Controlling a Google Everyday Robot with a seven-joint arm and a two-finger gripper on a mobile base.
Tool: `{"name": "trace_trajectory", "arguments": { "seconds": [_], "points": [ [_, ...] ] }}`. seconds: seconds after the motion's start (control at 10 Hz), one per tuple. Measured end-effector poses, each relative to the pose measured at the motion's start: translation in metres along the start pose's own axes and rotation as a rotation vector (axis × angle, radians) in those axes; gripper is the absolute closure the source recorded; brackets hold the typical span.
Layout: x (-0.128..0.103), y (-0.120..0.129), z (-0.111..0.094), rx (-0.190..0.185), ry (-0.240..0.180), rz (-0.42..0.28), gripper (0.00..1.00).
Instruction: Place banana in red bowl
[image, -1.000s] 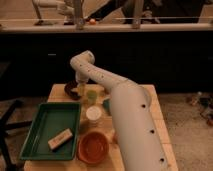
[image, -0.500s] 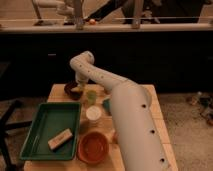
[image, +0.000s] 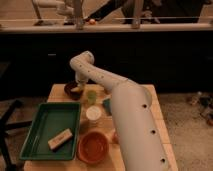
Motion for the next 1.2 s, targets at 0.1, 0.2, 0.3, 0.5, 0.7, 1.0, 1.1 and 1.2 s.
{"name": "trace_trajectory", "arguments": {
  "seconds": [0.1, 0.2, 0.3, 0.5, 0.7, 1.0, 1.1, 1.2],
  "points": [
    [-0.001, -0.001, -0.005, 0.008, -0.012, -0.002, 1.00],
    [-0.003, -0.001, -0.010, 0.016, -0.025, -0.003, 1.00],
    [-0.004, -0.001, -0.016, 0.024, -0.043, -0.004, 1.00],
    [-0.009, -0.001, -0.026, 0.041, -0.078, -0.011, 1.00],
    [-0.012, -0.002, -0.043, 0.063, -0.120, -0.014, 1.00],
    [-0.015, -0.002, -0.063, 0.080, -0.170, -0.021, 1.00],
    [-0.017, -0.001, -0.073, 0.085, -0.186, -0.027, 1.00],
    [-0.017, 0.000, -0.079, 0.088, -0.194, -0.030, 1.00]
  ]
}}
